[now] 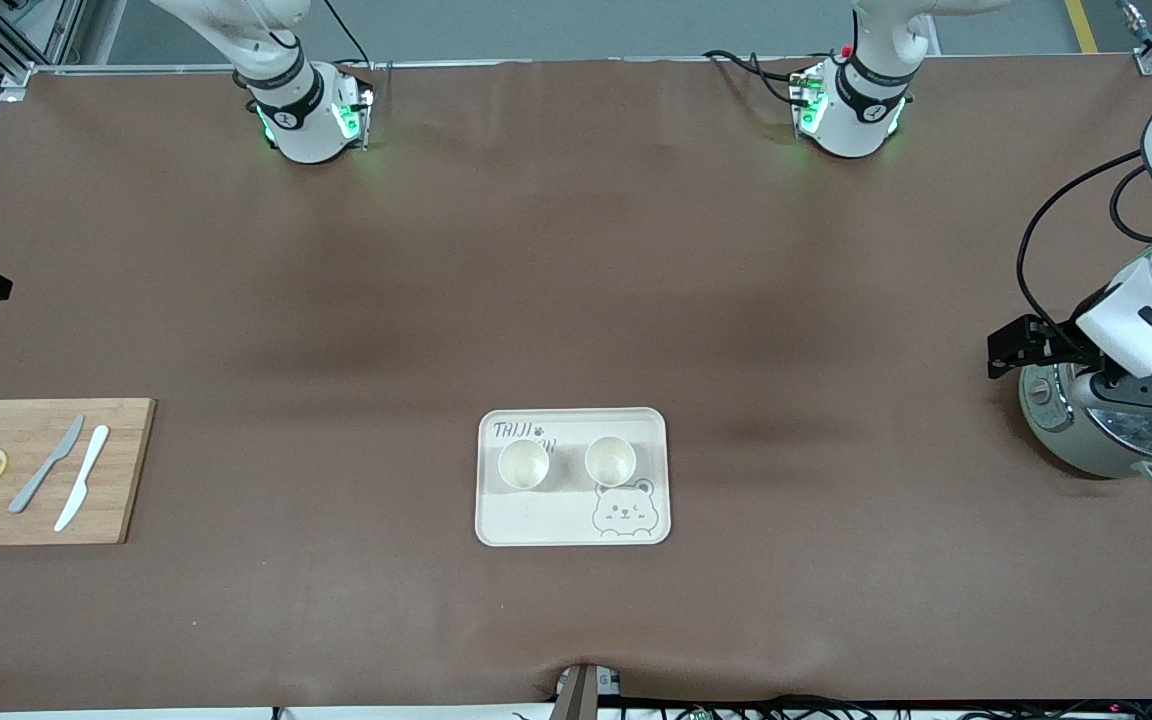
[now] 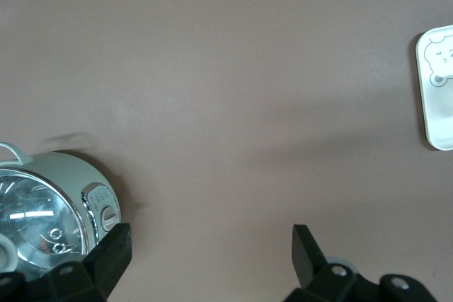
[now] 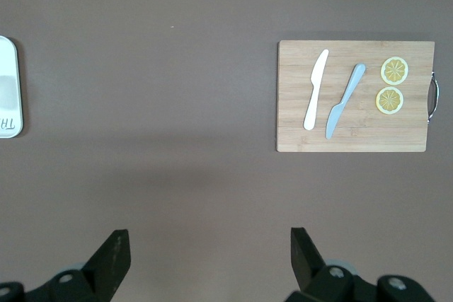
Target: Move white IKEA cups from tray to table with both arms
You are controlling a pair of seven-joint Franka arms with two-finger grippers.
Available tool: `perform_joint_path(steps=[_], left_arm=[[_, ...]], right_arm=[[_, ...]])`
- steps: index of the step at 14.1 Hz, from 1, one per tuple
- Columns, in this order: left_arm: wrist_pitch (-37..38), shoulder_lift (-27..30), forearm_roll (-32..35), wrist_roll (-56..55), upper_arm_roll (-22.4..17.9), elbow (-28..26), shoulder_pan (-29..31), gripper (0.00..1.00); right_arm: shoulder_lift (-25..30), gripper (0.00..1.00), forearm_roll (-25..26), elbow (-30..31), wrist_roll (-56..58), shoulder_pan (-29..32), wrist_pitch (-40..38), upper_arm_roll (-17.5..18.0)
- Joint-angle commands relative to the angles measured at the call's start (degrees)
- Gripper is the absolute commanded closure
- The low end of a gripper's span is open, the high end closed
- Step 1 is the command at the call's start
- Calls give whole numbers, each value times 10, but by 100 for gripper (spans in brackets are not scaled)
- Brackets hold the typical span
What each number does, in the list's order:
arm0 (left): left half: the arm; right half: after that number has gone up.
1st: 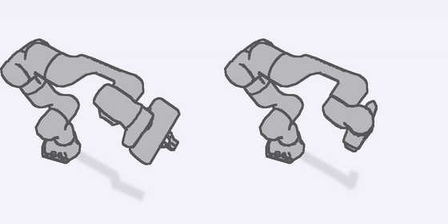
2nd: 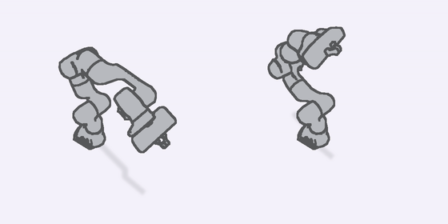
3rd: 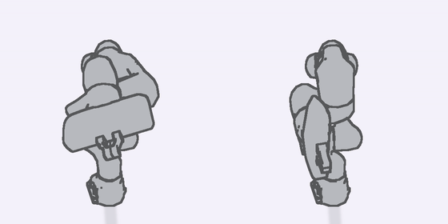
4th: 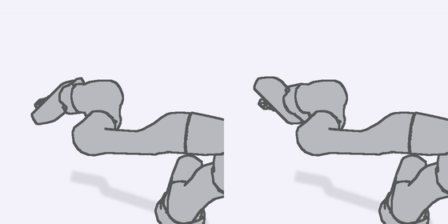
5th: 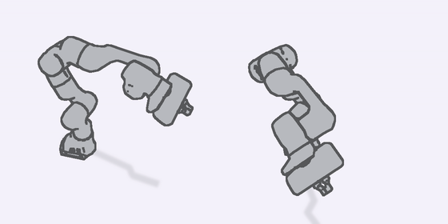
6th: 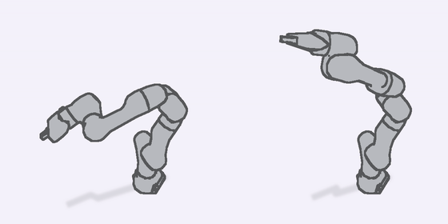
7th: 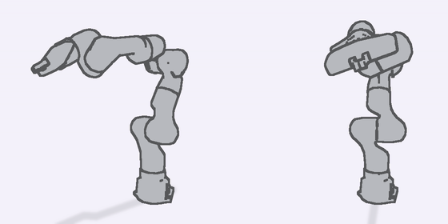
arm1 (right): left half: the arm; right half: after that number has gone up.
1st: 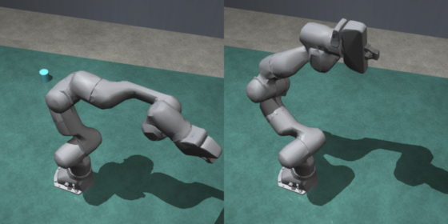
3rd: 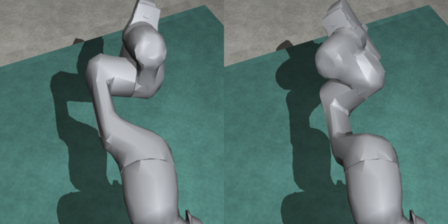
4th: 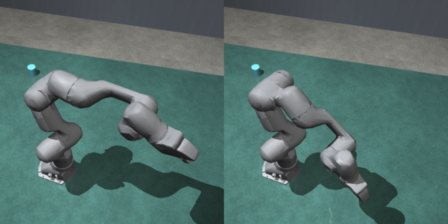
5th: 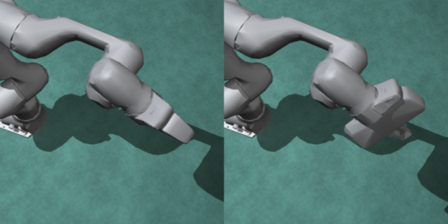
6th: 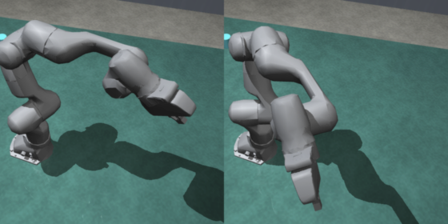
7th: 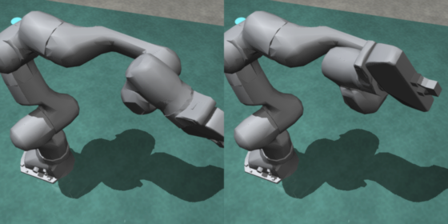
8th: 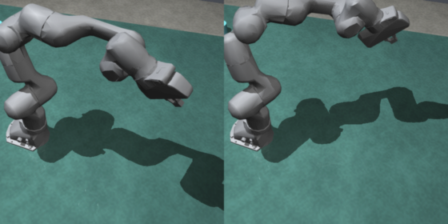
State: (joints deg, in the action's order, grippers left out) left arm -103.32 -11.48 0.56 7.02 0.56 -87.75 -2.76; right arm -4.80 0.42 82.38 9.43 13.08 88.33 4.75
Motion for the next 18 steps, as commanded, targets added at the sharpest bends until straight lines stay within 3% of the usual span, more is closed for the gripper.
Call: perform_joint_path(steps=[1, 7, 12, 18], left_arm=[[6, -13, 8, -3, 2, 9, -1, 0], [9, -51, 15, -42, 3, -7, -29, 0], [-35, -215, 13, -247, 2, 151, -110, 0], [-128, -278, 9, -411, 2, 155, -194, 0]], right_arm=[[7, 0, 5, 2, 2, 0, 2, 3], [7, 0, 5, 2, 2, 0, 2, 3], [6, 0, 5, 2, 2, -1, 2, 3], [0, 0, 4, 3, -1, -11, 3, 3]])
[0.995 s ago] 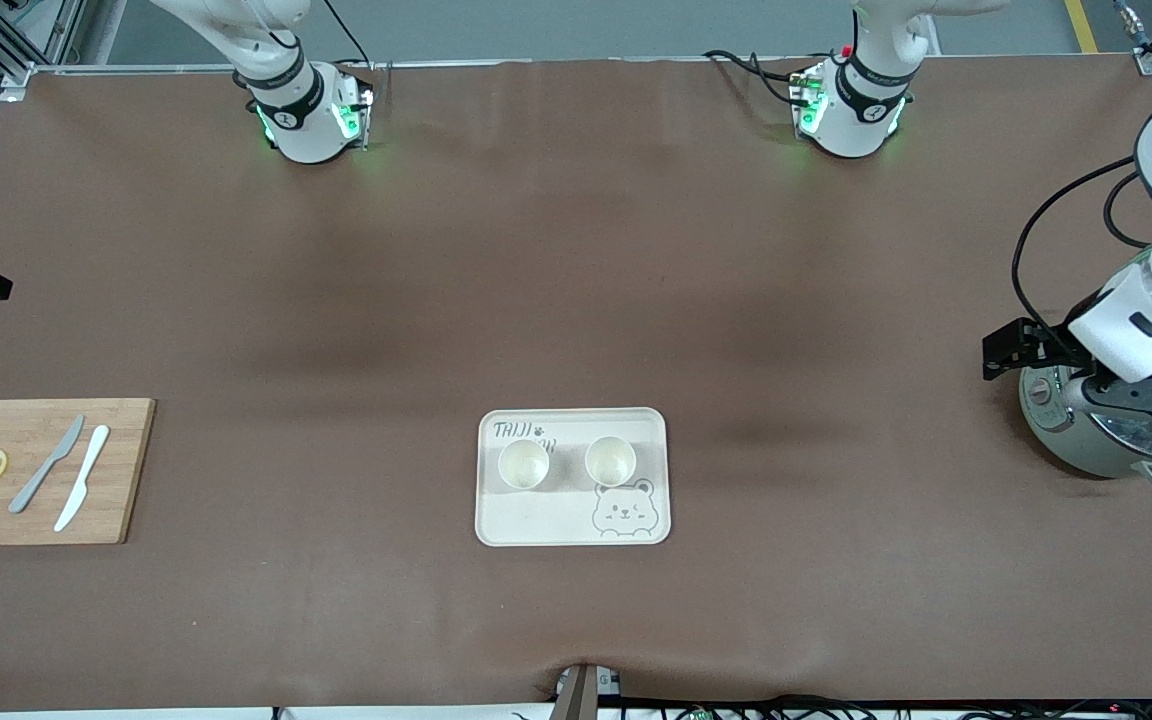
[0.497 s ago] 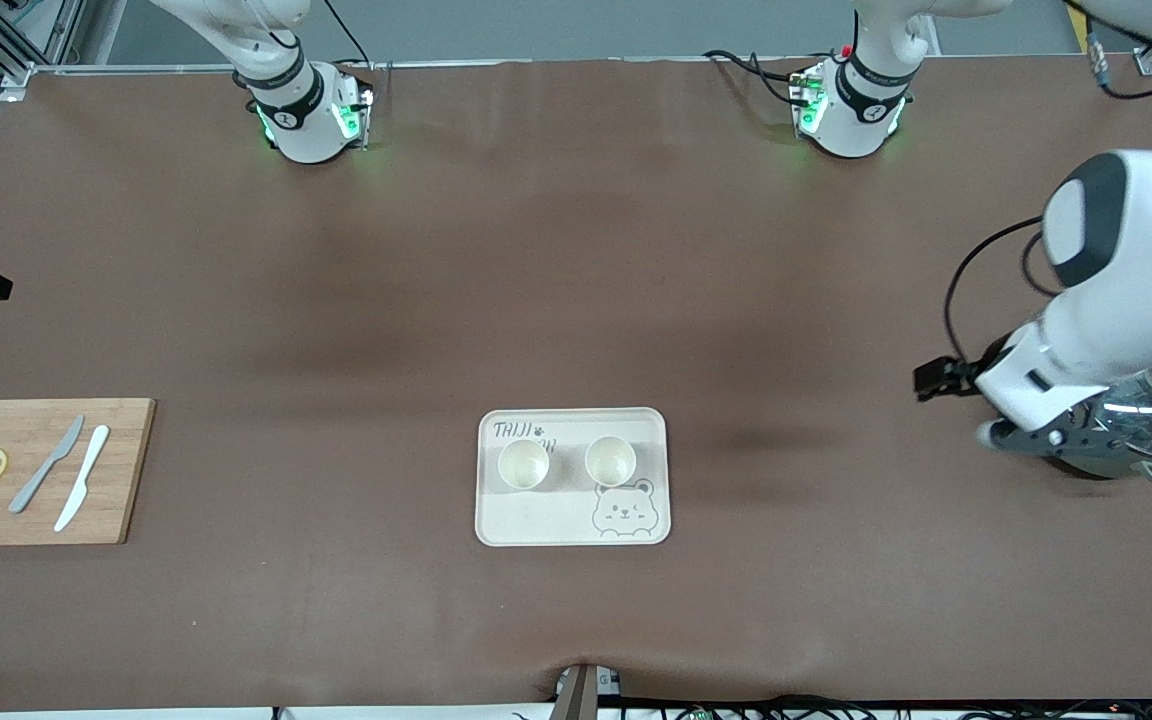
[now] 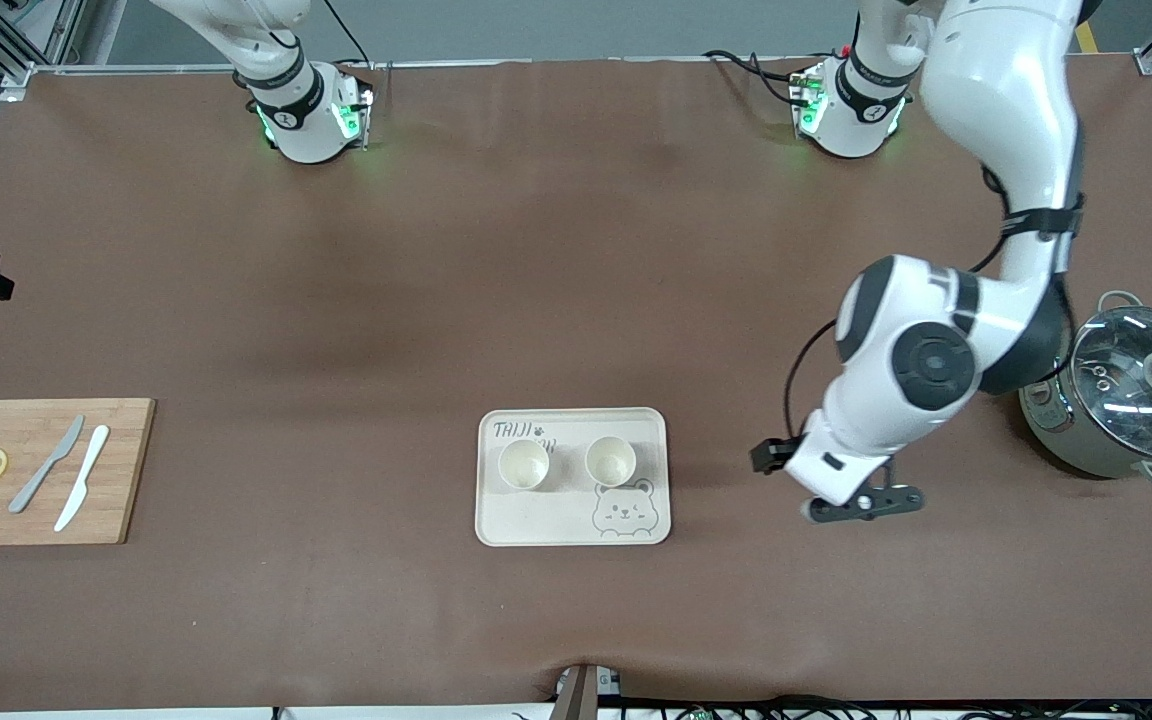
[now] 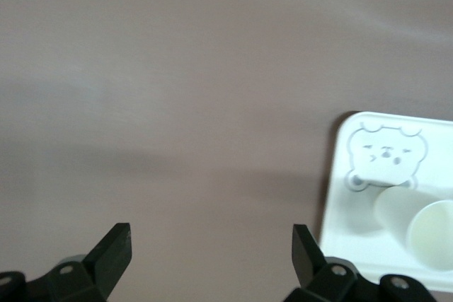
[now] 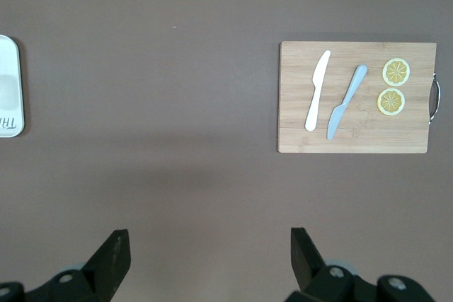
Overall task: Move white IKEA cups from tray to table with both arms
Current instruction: 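Reach the left gripper down to the white cup nearest it on the tray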
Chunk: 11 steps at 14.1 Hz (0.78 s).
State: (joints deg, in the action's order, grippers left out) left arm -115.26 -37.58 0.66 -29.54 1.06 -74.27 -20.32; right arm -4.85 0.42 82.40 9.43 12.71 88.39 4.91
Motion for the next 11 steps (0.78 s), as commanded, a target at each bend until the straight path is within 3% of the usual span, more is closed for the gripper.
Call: perform_joint_path(steps=[1, 9, 11], left_arm=[[-17, -25, 8, -70, -3, 21, -33, 0], [-110, -81, 7, -195, -4, 22, -102, 0], [-127, -95, 7, -202, -4, 22, -105, 0]], right_arm=[[-5, 0, 7, 3, -3, -16, 3, 2], [-16, 0, 7, 3, -9, -42, 30, 3], [-27, 0, 10, 2, -61, -70, 37, 2]])
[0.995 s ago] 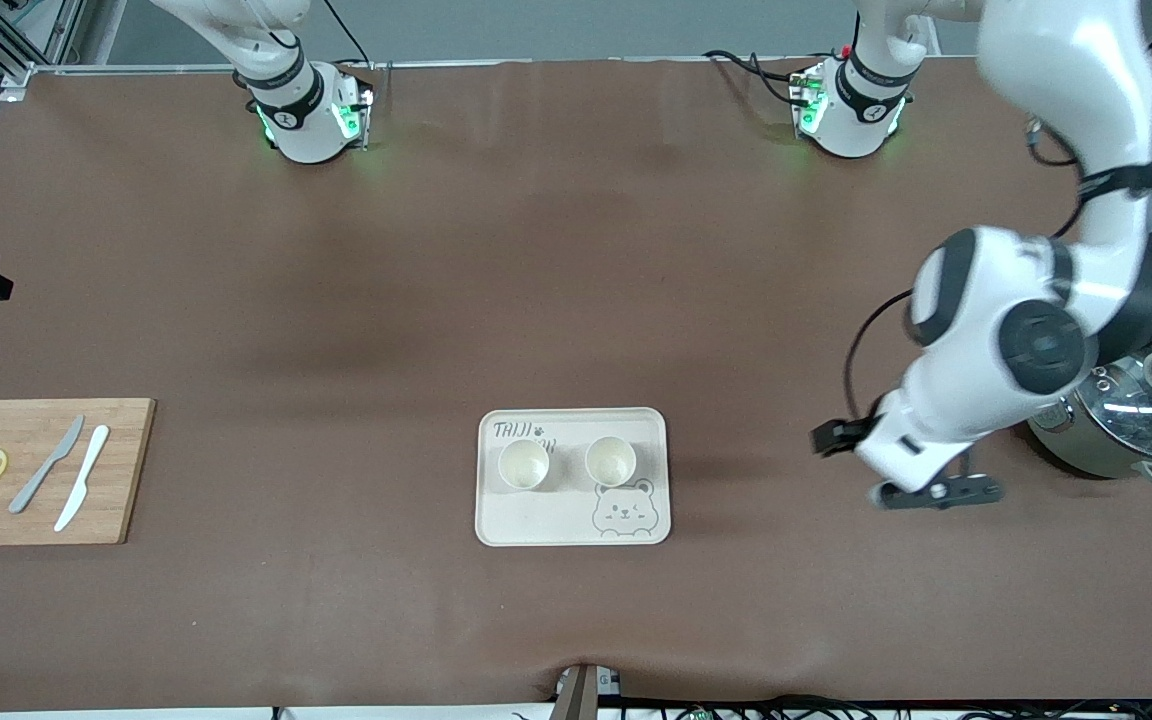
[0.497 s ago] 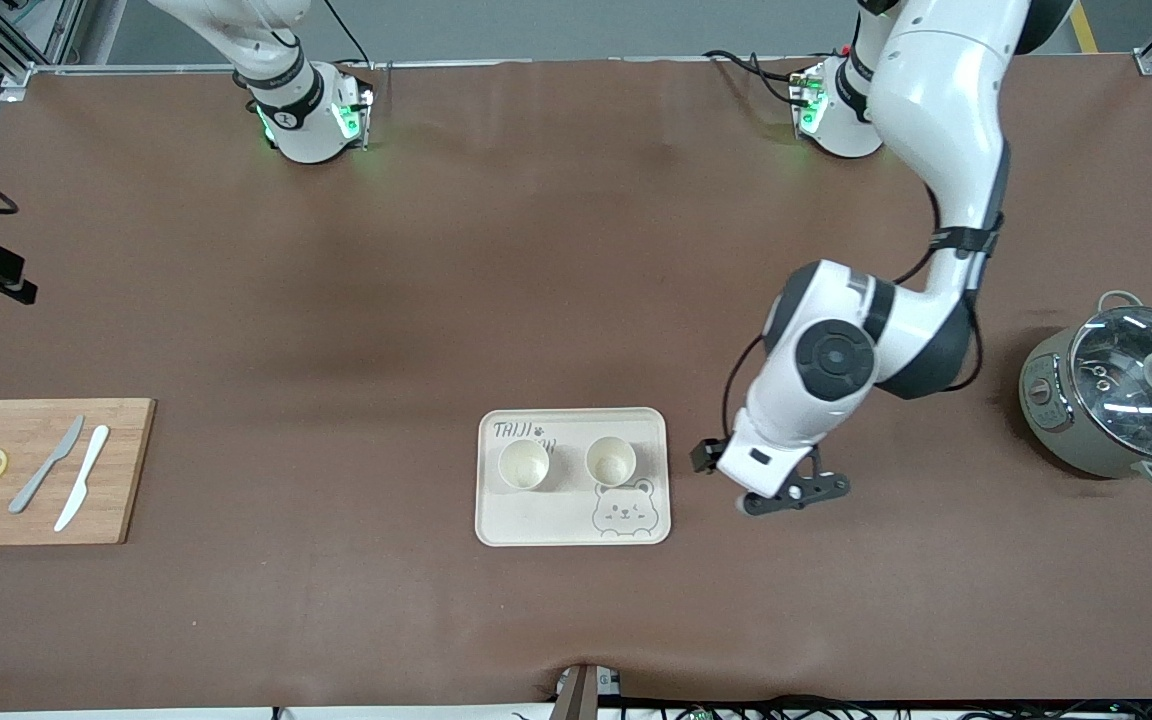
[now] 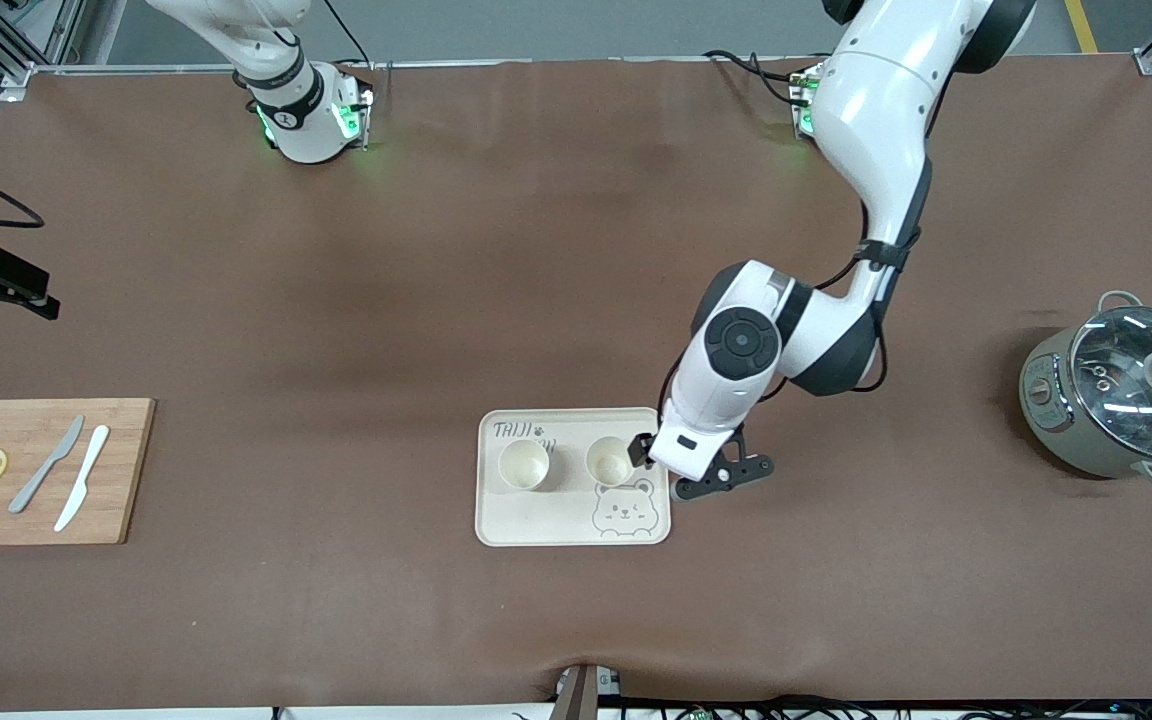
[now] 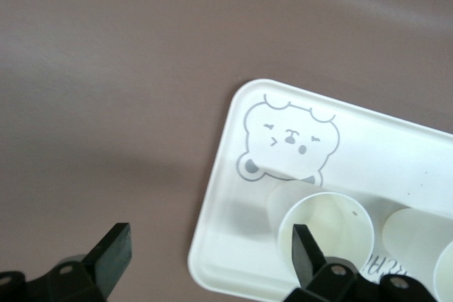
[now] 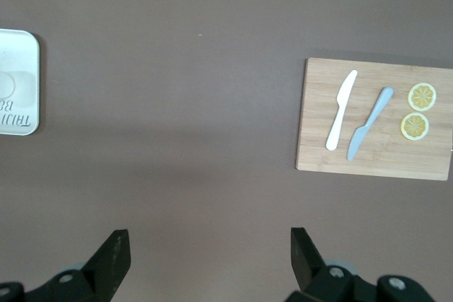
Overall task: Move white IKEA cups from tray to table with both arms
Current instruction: 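Reach the left gripper down to the white cup nearest it on the tray, then grasp the cup with the left gripper while the right gripper reaches toward the tray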
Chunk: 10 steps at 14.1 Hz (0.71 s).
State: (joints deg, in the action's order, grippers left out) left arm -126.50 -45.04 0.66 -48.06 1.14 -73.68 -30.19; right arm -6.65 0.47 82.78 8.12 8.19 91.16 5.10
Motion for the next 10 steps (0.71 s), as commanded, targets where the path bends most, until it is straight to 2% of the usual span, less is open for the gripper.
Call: perform_joint_path(steps=[1, 4, 7, 9, 10], left_arm=[[-16, -22, 7, -18, -4, 15, -13, 0], [-19, -35, 7, -30, -3, 16, -20, 0], [-38, -44, 7, -45, -5, 17, -35, 0], [-49, -51, 7, -49, -6, 17, -43, 0], [-49, -54, 7, -47, -8, 17, -45, 0]], right_arm=[[-12, 0, 7, -2, -93, -28, 23, 0], [-30, 0, 22, 1, -156, -76, 51, 0], [-65, 0, -6, 0, -171, -111, 97, 1], [-88, 0, -30, -1, -242, -140, 132, 1], [-100, 0, -25, -1, -285, -160, 153, 1]])
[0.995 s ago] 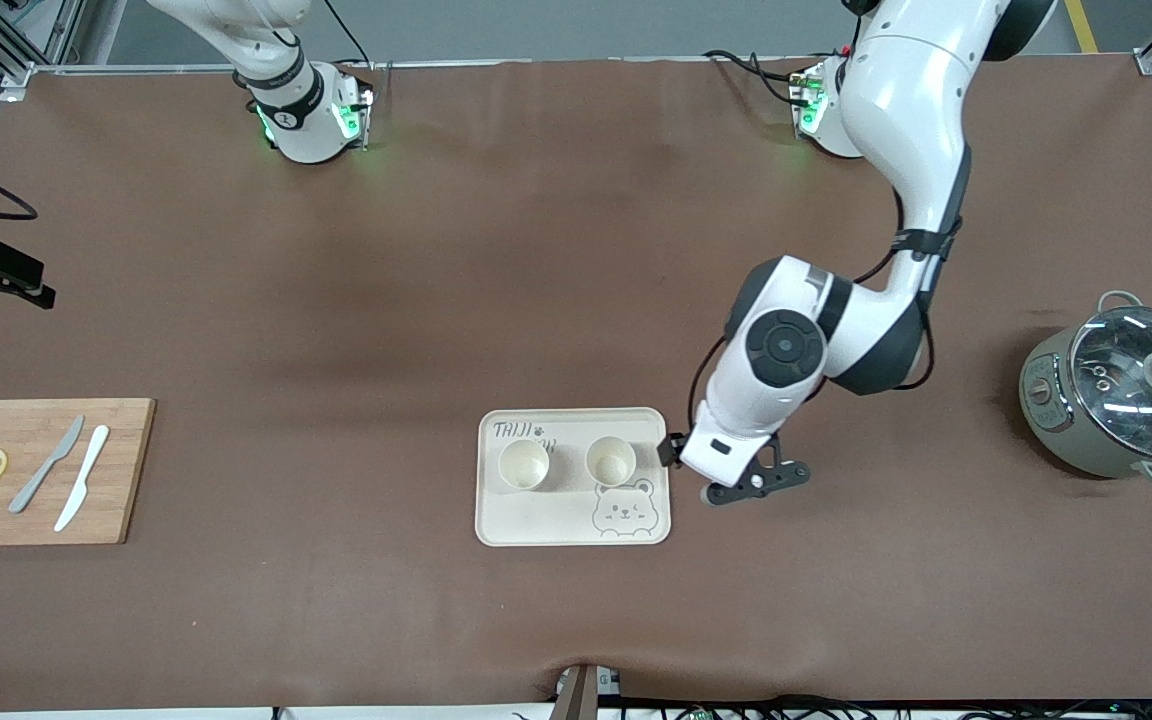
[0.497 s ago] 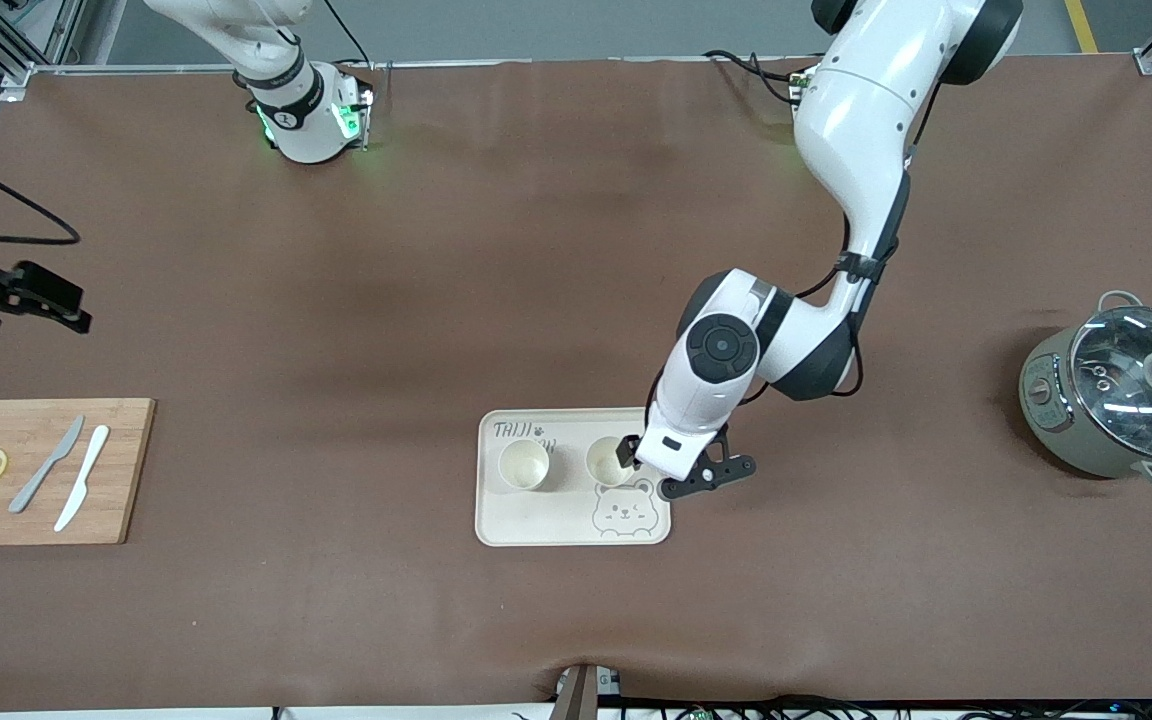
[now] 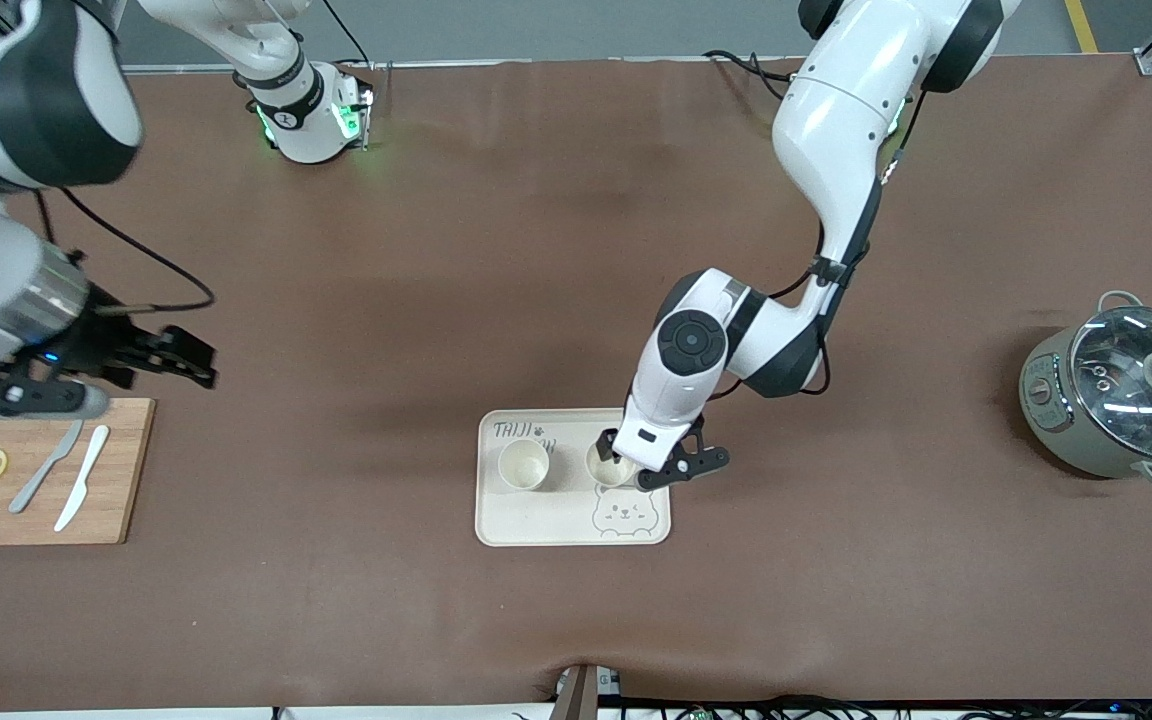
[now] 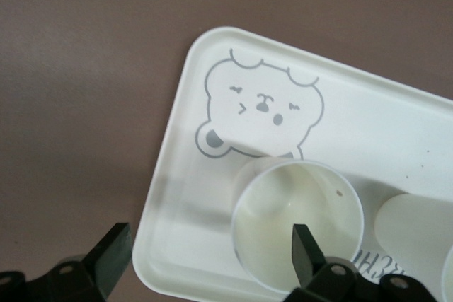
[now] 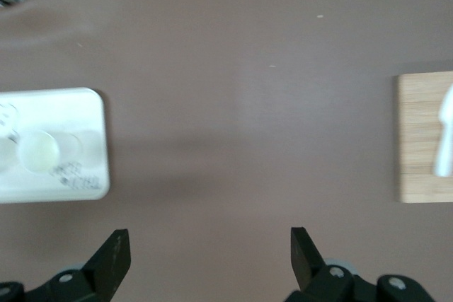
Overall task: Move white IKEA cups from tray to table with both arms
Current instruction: 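Grasp the cup with the left gripper while the right gripper reaches toward the tray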
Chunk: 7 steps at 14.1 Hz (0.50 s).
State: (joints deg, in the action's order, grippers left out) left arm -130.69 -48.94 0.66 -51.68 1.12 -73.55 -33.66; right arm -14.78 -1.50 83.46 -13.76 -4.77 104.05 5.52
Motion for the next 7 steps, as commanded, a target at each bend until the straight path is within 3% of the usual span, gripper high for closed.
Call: perform_joint_path(steps=[1, 6, 7], left_arm=[[-12, -17, 7, -10, -8, 16, -11, 0], [-29, -34, 12, -5, -9, 14, -12, 0], [-30, -37, 11, -13, -8, 15, -12, 20]], right_arm=[[-32, 0, -2, -8, -100, -54, 42, -3], [-91, 0, 0, -8, -171, -117, 117, -4], [-102, 0, -1, -8, -187, -130, 134, -4]])
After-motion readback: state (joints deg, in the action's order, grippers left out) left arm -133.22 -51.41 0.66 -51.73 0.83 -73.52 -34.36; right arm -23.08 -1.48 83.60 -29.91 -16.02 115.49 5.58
